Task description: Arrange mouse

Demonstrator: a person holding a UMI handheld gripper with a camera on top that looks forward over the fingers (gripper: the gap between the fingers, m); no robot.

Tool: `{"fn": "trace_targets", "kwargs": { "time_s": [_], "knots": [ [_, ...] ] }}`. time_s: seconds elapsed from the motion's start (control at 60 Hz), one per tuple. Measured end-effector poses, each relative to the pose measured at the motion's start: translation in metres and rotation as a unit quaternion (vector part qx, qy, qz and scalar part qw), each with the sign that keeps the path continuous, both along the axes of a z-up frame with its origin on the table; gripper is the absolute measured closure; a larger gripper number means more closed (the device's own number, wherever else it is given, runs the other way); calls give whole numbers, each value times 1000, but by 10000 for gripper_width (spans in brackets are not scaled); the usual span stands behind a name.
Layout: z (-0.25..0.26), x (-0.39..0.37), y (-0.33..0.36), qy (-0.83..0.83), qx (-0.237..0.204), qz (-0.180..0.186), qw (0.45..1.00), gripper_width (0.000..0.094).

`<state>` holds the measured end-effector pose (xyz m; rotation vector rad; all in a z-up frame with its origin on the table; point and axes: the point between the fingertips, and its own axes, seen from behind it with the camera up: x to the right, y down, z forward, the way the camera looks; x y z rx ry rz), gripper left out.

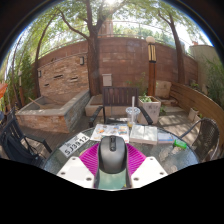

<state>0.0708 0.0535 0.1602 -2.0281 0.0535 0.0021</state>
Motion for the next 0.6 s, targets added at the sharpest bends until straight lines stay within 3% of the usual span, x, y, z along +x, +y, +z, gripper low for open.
{"fn": "trace_targets", "kwargs": {
  "time_s": [0.067, 0.167, 0.283, 0.35, 0.45, 0.5, 0.6],
  "knots": [
    [-55, -23, 17, 13, -53, 25, 998, 577],
    [-138, -51, 24, 22, -105, 33, 994, 564],
    [-172, -57, 25, 15, -137, 46, 989, 452],
    [-167, -58, 21, 1, -133, 46, 990, 390],
    [-140, -59, 11, -12, -126, 45, 991, 62],
    [-120, -60, 0, -14, -119, 38, 992, 98],
    [-72, -63, -35, -26, -106, 22, 994, 79]
  ]
}}
